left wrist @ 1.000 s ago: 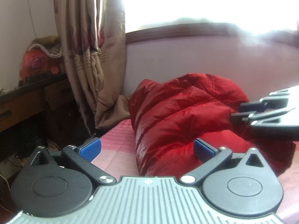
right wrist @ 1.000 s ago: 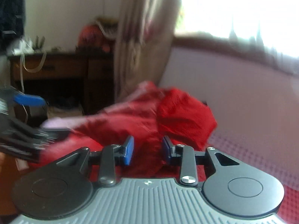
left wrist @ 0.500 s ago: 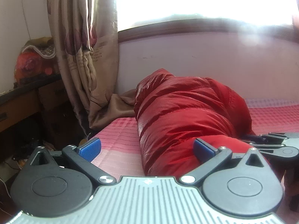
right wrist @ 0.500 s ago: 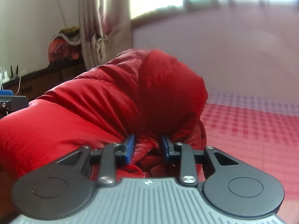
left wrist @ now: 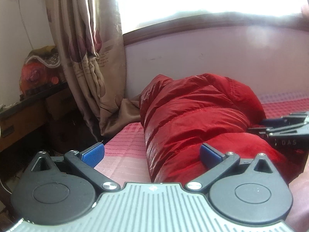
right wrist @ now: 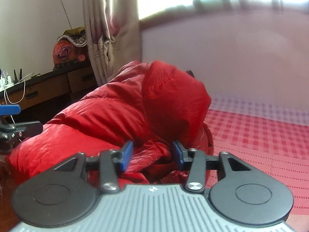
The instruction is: Fold large clothes
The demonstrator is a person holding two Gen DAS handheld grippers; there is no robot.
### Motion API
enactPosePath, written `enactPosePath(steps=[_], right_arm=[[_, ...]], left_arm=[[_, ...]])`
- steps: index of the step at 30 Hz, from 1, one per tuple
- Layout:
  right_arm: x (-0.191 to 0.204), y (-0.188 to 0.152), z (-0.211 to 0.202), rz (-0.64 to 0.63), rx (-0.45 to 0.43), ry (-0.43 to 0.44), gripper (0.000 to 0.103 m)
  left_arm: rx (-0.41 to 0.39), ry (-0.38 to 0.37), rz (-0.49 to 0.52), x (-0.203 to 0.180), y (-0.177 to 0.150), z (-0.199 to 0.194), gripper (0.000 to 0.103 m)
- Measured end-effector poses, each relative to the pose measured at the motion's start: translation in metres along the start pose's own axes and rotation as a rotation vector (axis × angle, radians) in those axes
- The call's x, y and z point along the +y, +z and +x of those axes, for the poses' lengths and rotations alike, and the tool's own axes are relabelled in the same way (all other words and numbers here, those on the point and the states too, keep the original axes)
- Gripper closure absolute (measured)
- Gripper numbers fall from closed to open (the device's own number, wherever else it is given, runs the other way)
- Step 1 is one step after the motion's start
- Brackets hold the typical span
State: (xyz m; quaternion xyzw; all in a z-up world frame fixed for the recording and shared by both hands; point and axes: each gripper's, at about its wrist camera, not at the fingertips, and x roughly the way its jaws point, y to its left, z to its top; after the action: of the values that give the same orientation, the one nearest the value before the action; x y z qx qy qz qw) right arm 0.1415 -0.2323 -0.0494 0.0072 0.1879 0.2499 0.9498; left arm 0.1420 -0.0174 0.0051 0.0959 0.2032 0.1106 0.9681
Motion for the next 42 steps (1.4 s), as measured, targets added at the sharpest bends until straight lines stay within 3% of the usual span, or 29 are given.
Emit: enactPosePath(steps=[1,5,6,11,13,18,22,25,29,31,35,42], right_arm=[[0.001,0.001,-0.003,0.002,-0.001,-0.003,0.049],[0.007,0.007,-0.014,0.001,-0.026,-0.036,0.012],[0.008,0.008,-0.019,0.0,-0.042,-0.054,0.009],[0.015,0.015,-0.047,0.028,-0.074,-0.1,0.009],[0.021,0.016,-0.062,0.045,-0.083,-0.095,0.004],[0.049,0.012,-0.093,0.018,-0.046,-0.124,0.0],[0.061,0.004,-0.102,0.016,0.053,-0.216,0.0],[0.063,-0.007,-0.113,0.048,0.087,-0.222,0.0],[0.065,-0.017,-0.123,0.089,0.143,-0.207,0.0],[0.069,-0.021,-0.124,0.098,0.184,-0.199,0.0],[0.081,-0.028,-0.131,0.133,0.254,-0.168,0.0],[0.088,-0.035,-0.135,0.147,0.303,-0.16,0.0]], left_arm=[[0.001,-0.007,-0.002,0.001,0.0,-0.001,0.0],[0.011,-0.006,-0.008,0.001,0.001,-0.001,0.0],[0.009,-0.008,-0.01,0.001,0.001,-0.002,0.0],[0.019,-0.036,-0.024,0.003,0.004,-0.005,0.0],[0.031,-0.024,-0.025,0.001,0.005,-0.009,0.0],[0.05,-0.044,-0.024,-0.004,0.004,-0.025,0.0],[0.085,-0.037,-0.032,-0.004,0.002,-0.042,0.0],[0.099,-0.052,-0.056,0.0,0.0,-0.057,0.0],[0.206,-0.106,-0.118,0.008,0.0,-0.064,0.0],[0.297,-0.126,-0.154,0.012,-0.002,-0.064,0.0],[0.432,-0.123,-0.201,0.017,-0.01,-0.065,0.0],[0.492,-0.114,-0.204,0.017,-0.018,-0.071,0.0]])
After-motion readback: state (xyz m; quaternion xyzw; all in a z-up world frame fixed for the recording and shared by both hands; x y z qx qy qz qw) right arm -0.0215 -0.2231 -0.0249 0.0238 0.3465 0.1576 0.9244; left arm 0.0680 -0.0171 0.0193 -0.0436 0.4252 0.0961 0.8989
